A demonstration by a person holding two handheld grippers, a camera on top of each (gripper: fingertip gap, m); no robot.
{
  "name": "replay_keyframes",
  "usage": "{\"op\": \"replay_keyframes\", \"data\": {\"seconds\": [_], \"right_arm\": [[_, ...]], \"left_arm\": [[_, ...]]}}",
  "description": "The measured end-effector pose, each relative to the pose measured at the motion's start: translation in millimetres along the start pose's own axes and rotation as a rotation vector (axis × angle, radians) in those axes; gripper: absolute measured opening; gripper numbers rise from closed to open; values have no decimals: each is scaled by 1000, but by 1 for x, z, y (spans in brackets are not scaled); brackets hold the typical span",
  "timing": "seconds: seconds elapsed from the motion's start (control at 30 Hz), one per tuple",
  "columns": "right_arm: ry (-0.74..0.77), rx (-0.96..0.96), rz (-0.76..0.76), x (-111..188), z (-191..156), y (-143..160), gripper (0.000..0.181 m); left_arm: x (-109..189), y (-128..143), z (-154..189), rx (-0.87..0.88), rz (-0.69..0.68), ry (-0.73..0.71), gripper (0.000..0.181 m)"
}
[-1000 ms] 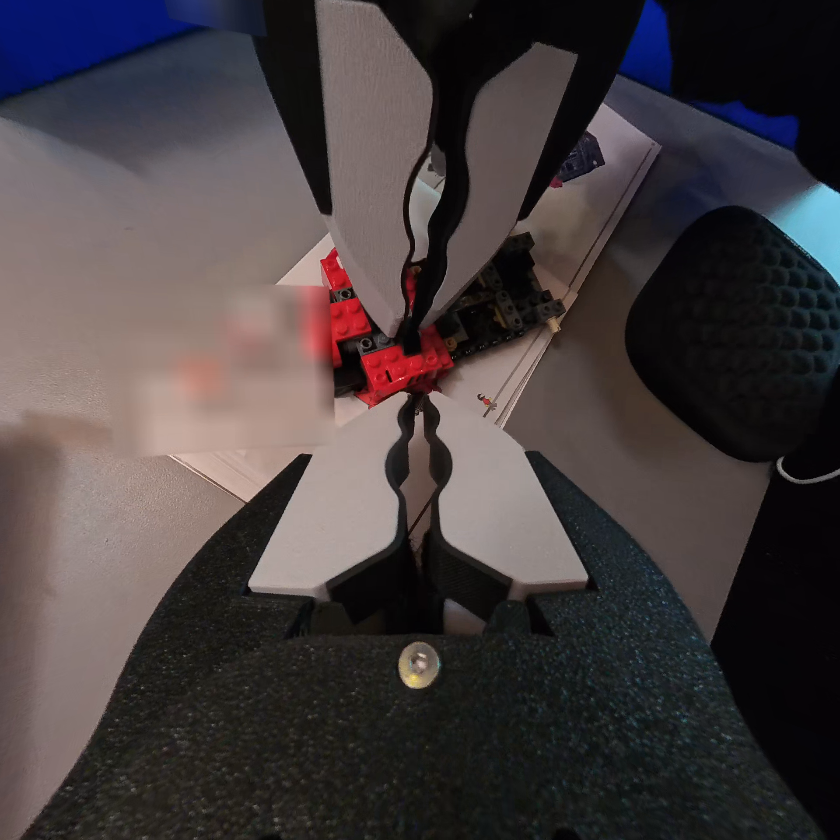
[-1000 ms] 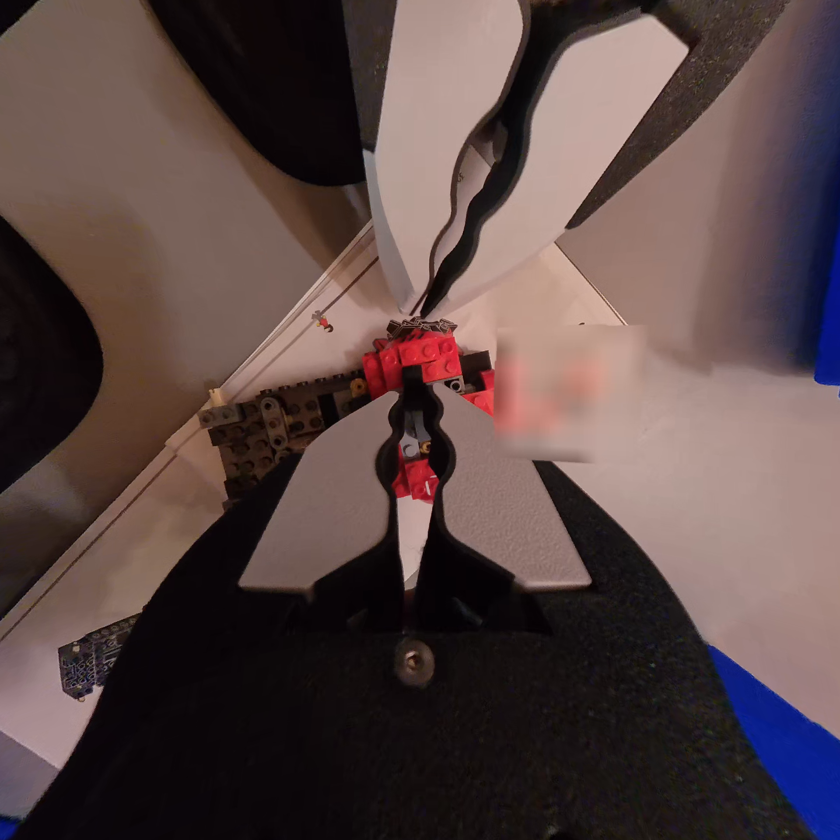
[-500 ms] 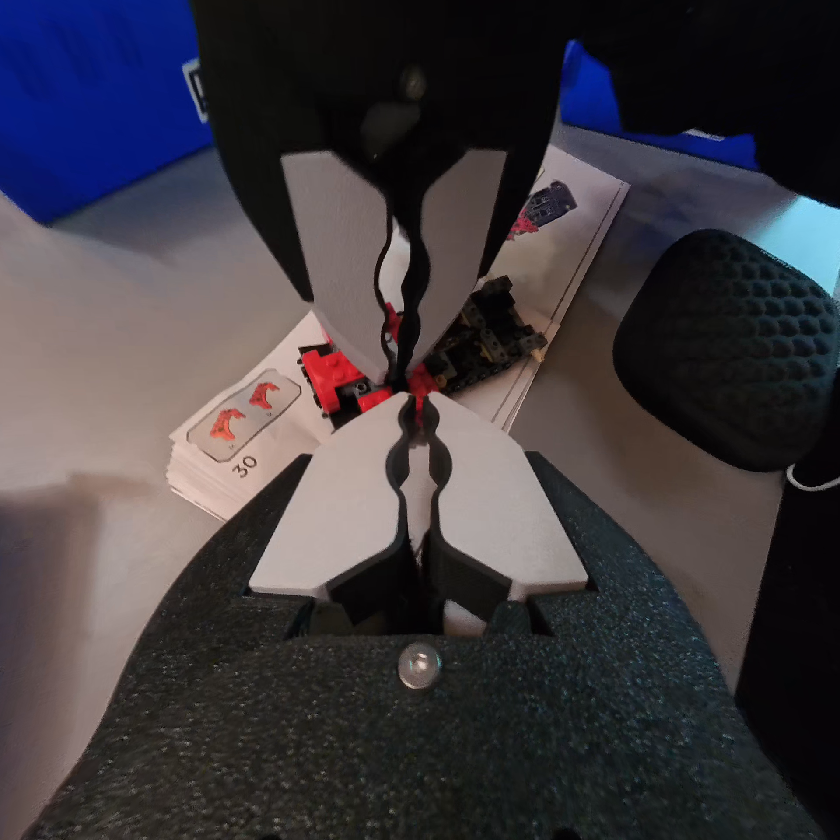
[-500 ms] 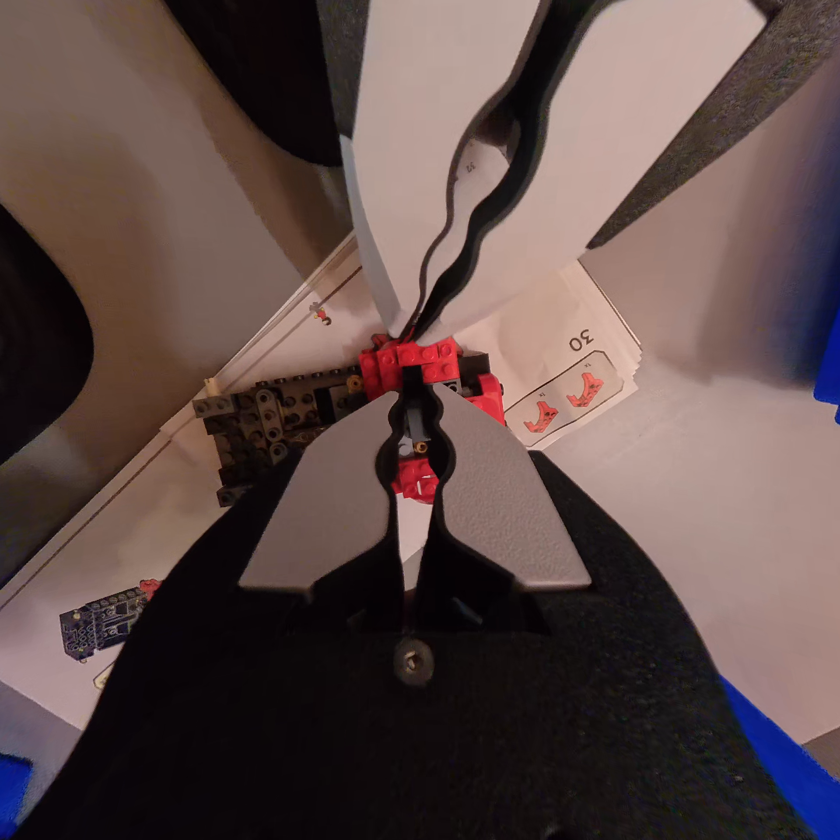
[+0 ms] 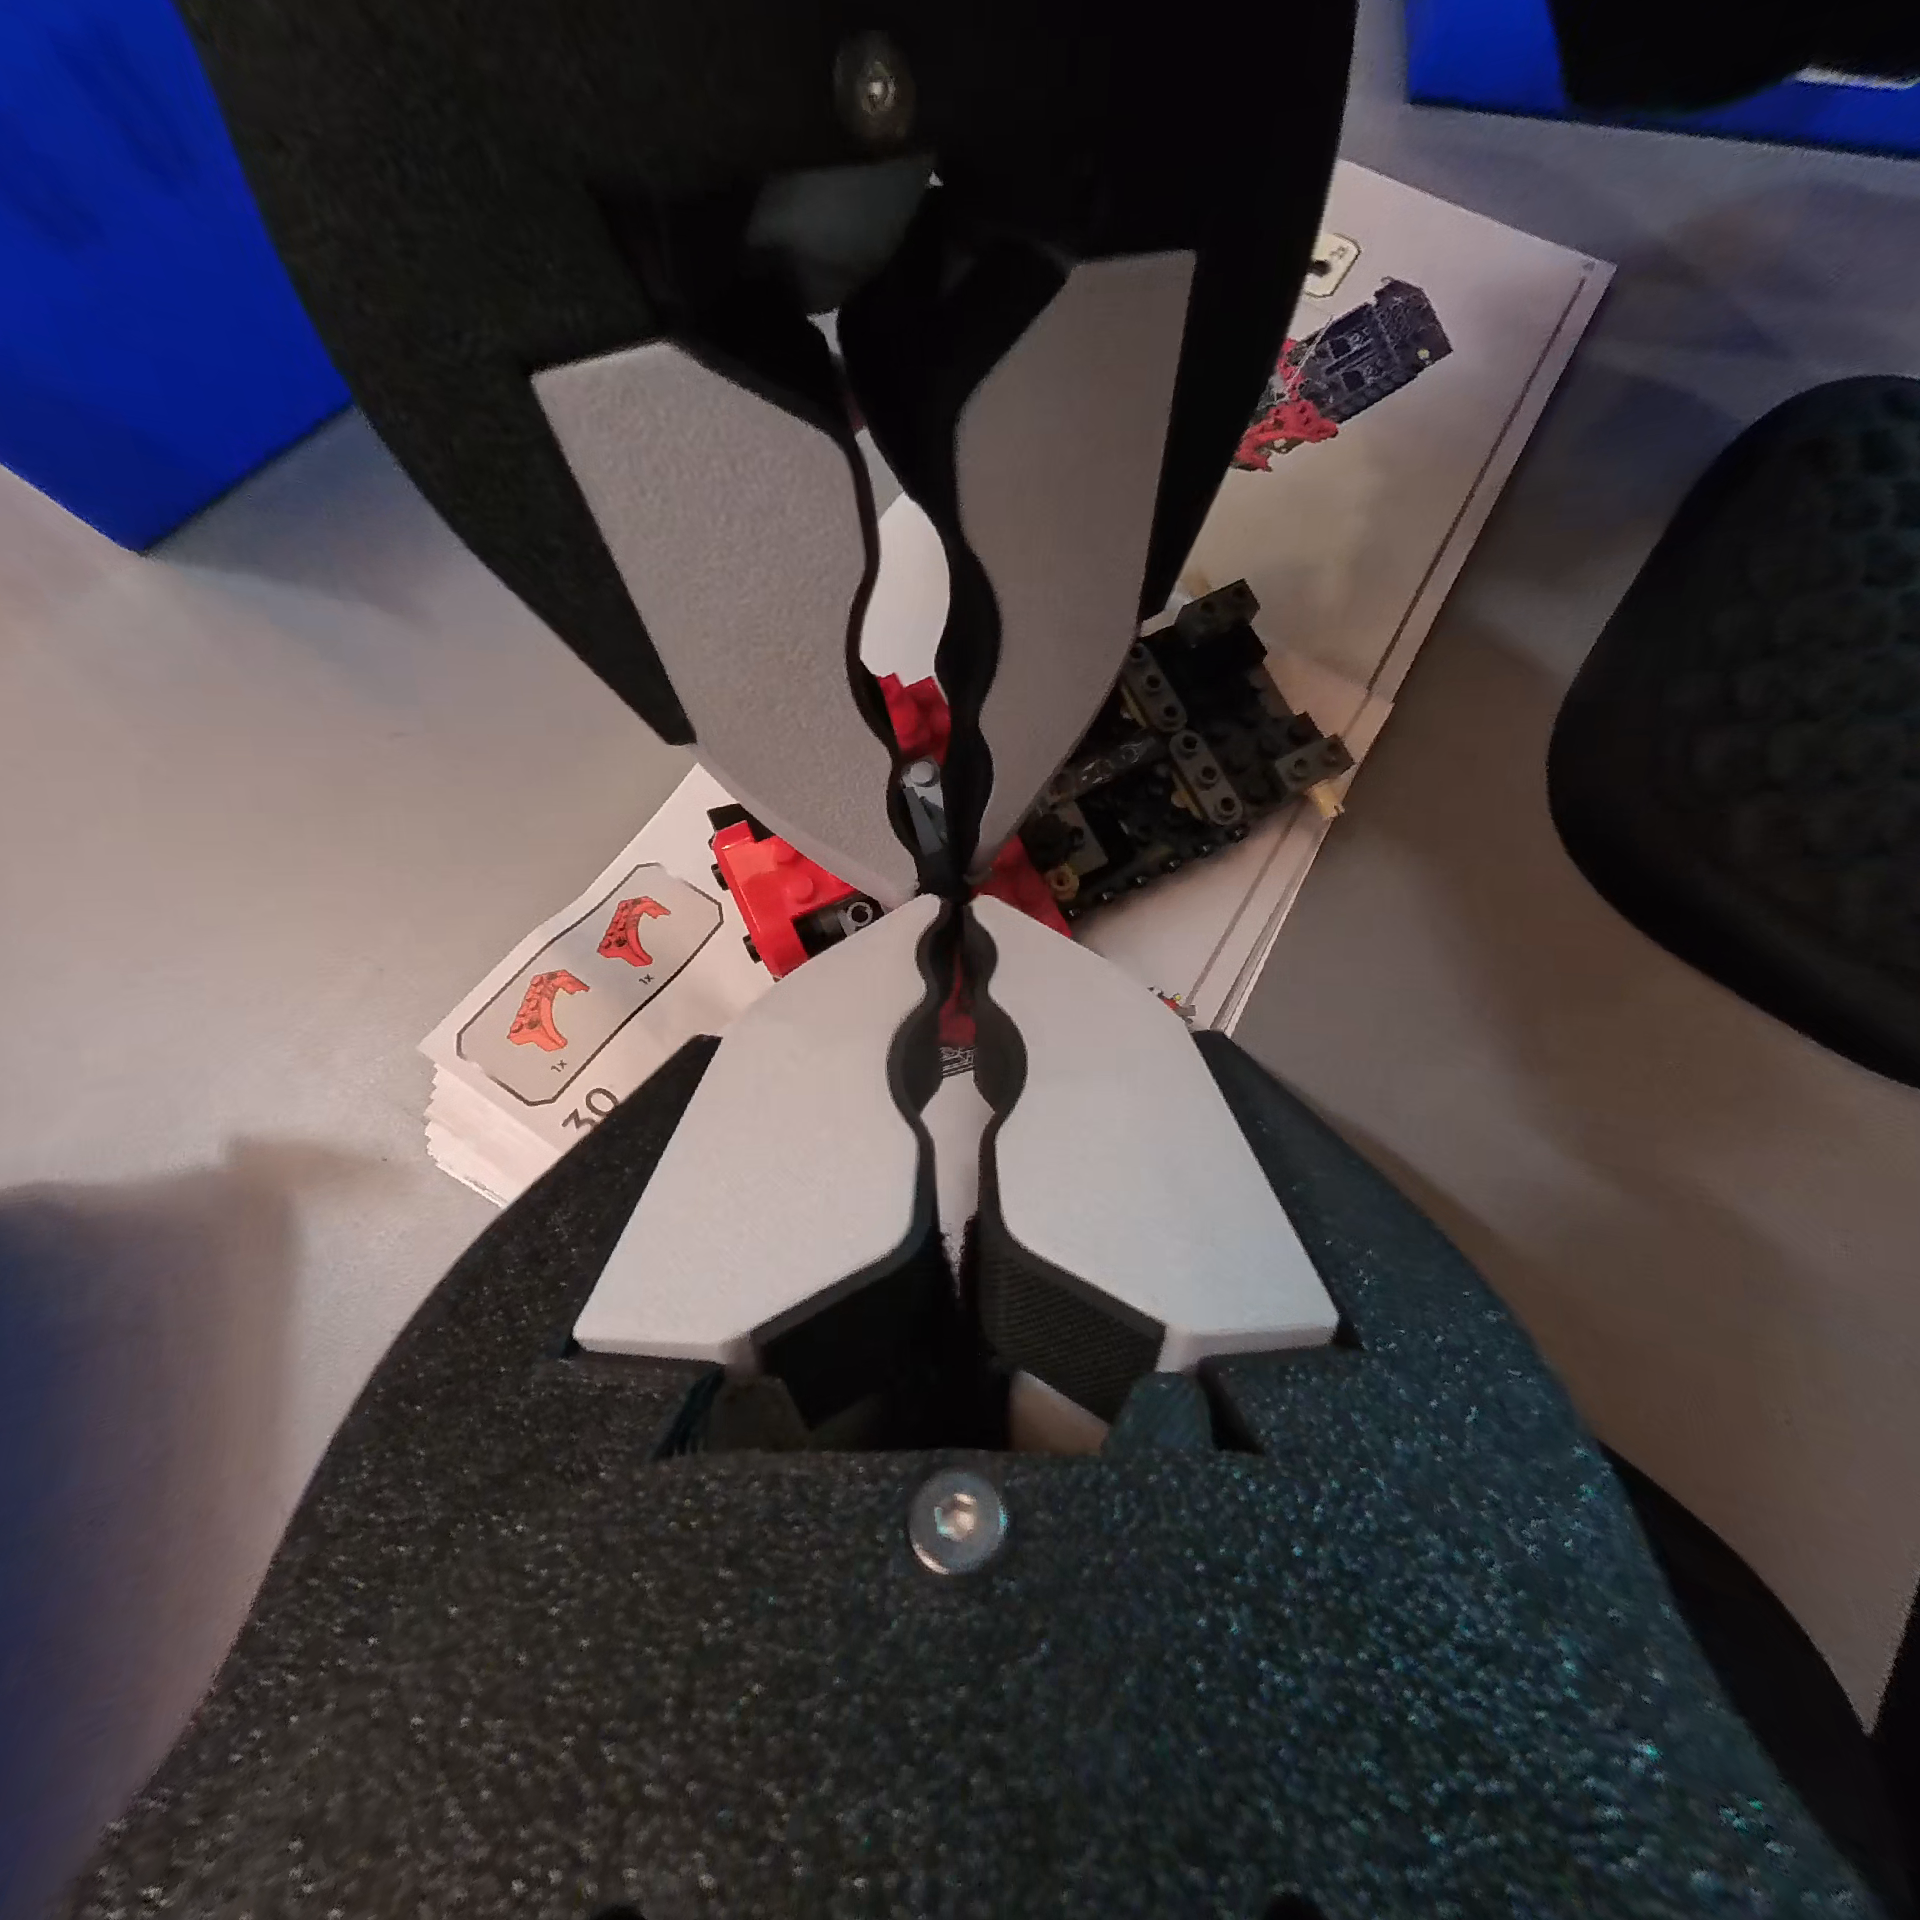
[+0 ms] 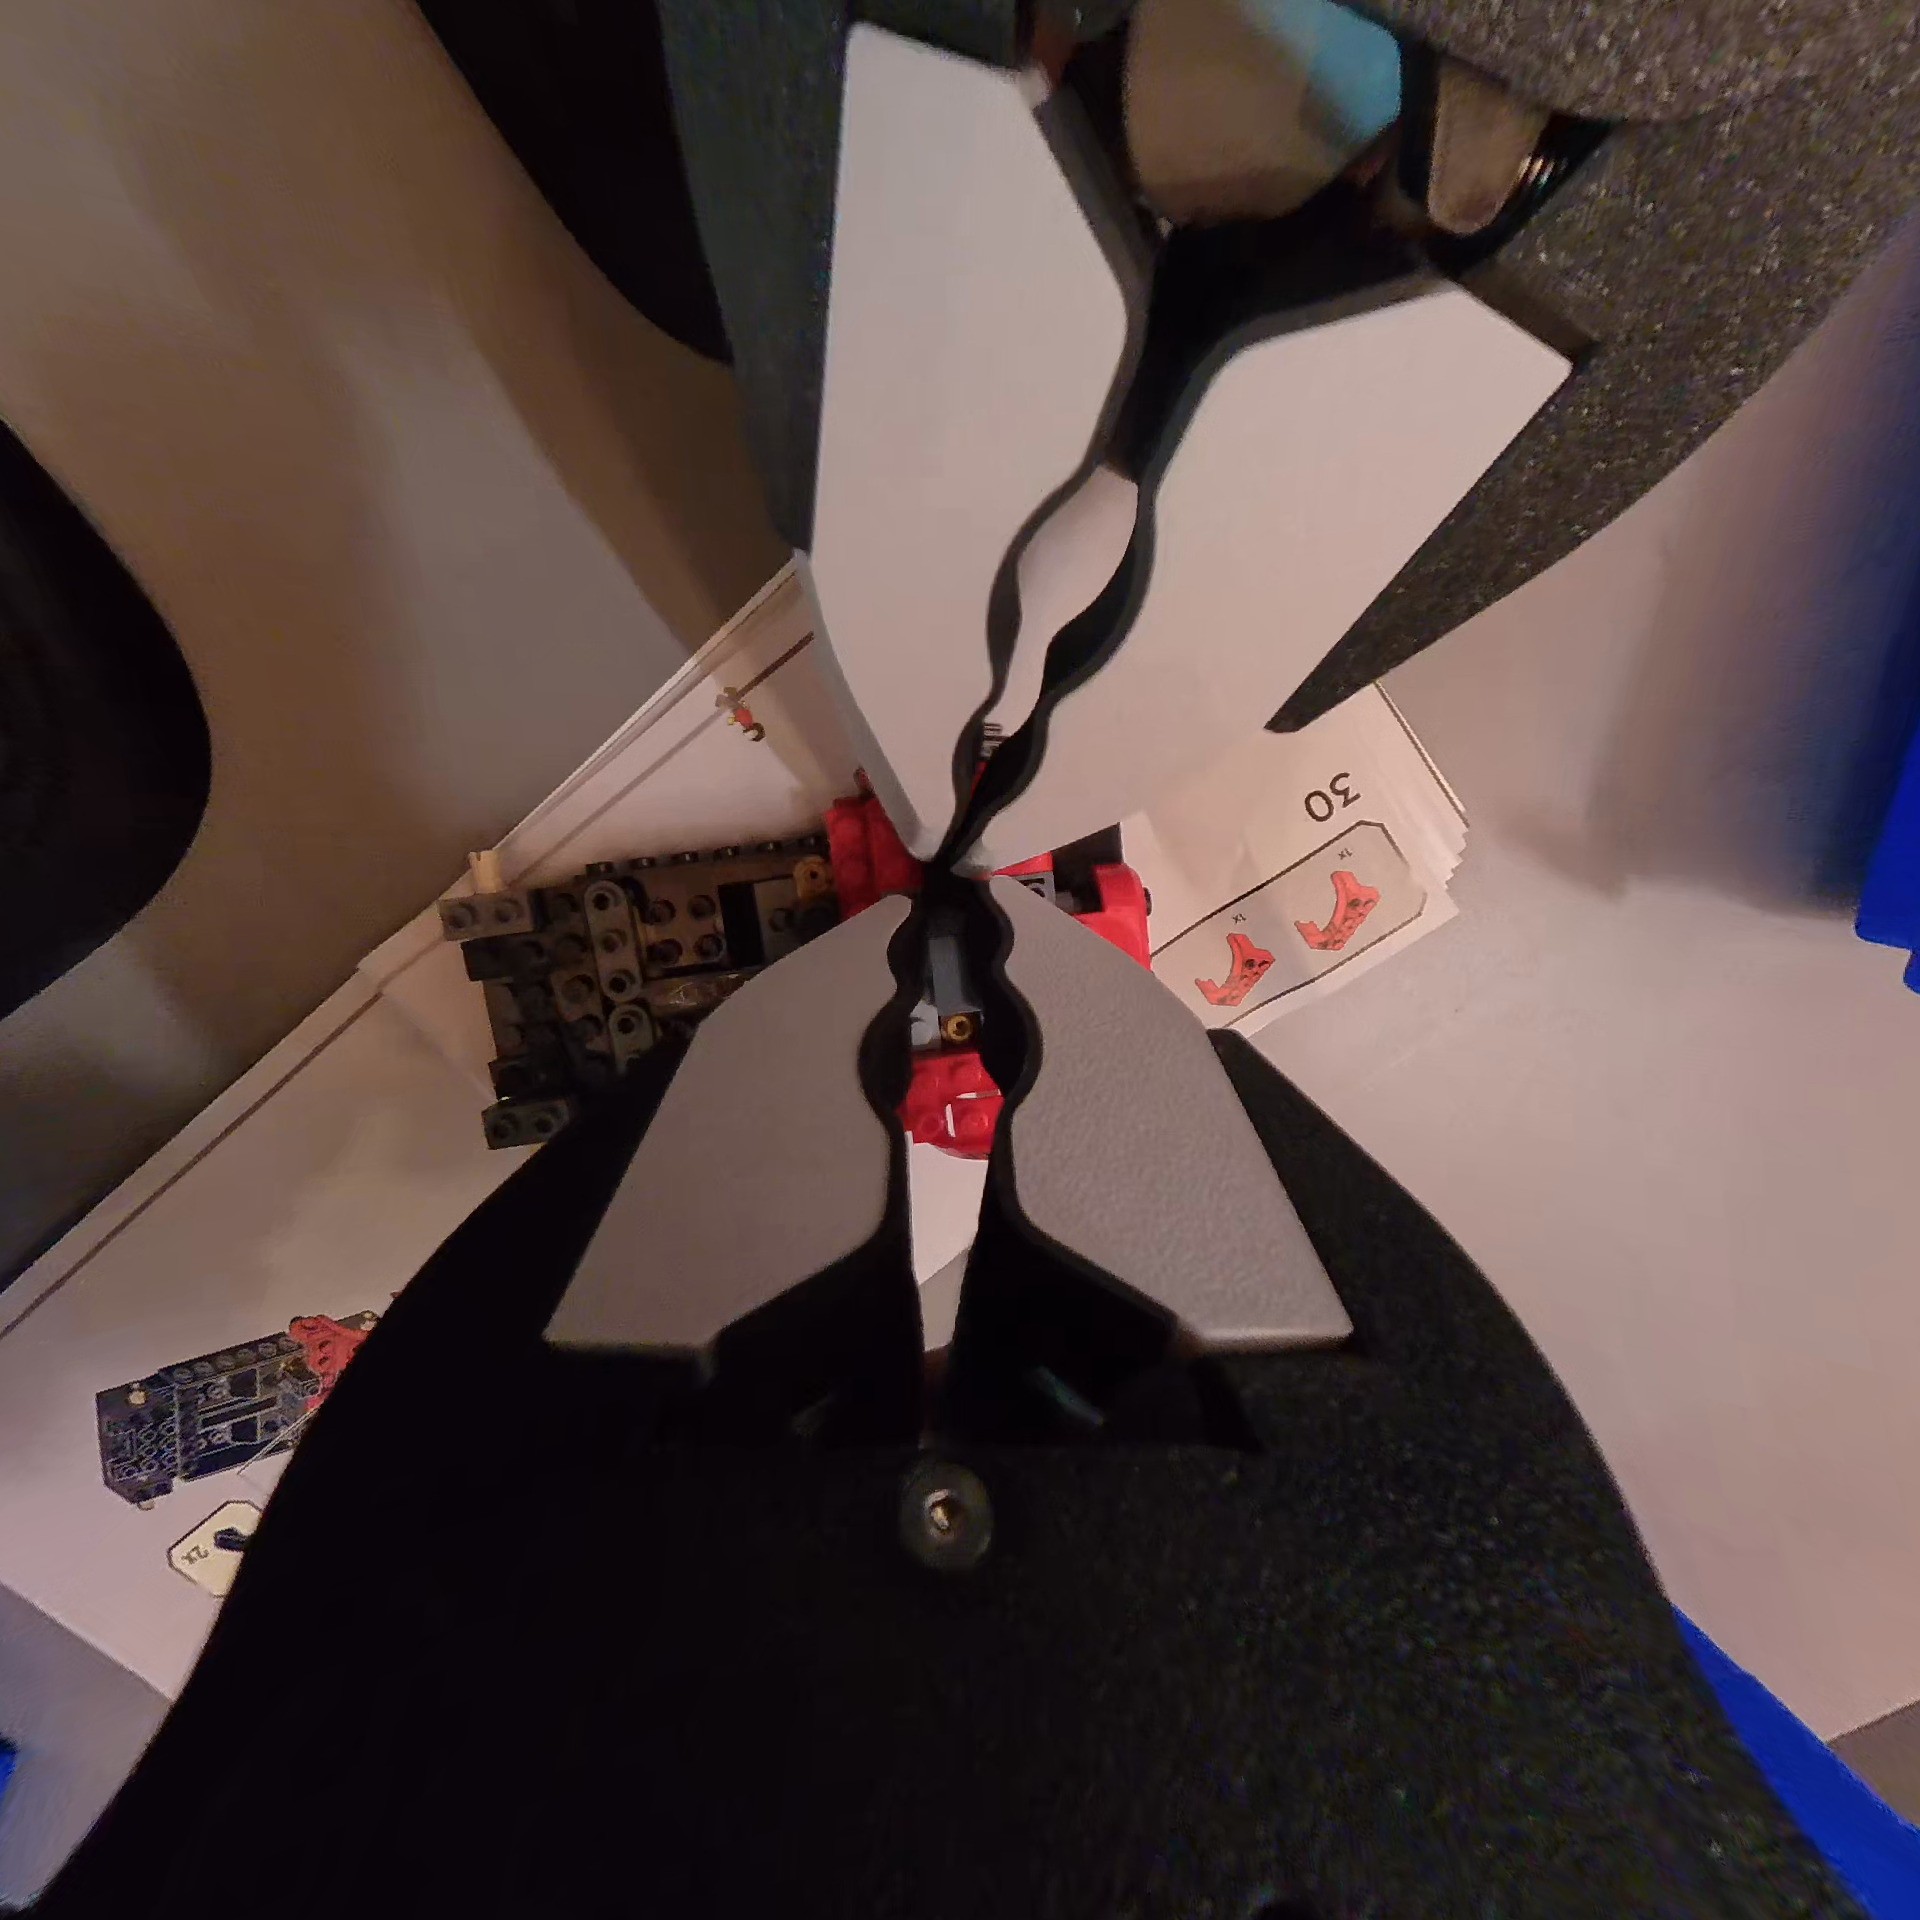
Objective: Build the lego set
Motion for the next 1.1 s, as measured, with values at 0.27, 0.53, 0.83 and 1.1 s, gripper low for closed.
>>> {"op": "replay_keyframes", "data": {"seconds": [0.27,0.53,0.83,1.1], "right_arm": [[47,-62,93,3,-2,7,13],[74,-125,209,3,-8,11,0],[53,-149,183,2,-8,10,0],[-10,-276,210,1,-5,13,0]], "left_arm": [[0,0,-1,24,-11,2,0],[0,0,-1,24,-20,-1,0],[0,0,-1,19,-21,-6,0],[-1,-1,-2,30,-25,9,0]]}}
Point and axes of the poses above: each gripper's, where its closed fingertips meet, x back along the fingers, y out of its underside, z = x × y across the jaws, the point moved 8 cm from there along x, back along the fingers, and after that the axes turned 9 degrees about -x, right-handed, at the moved point
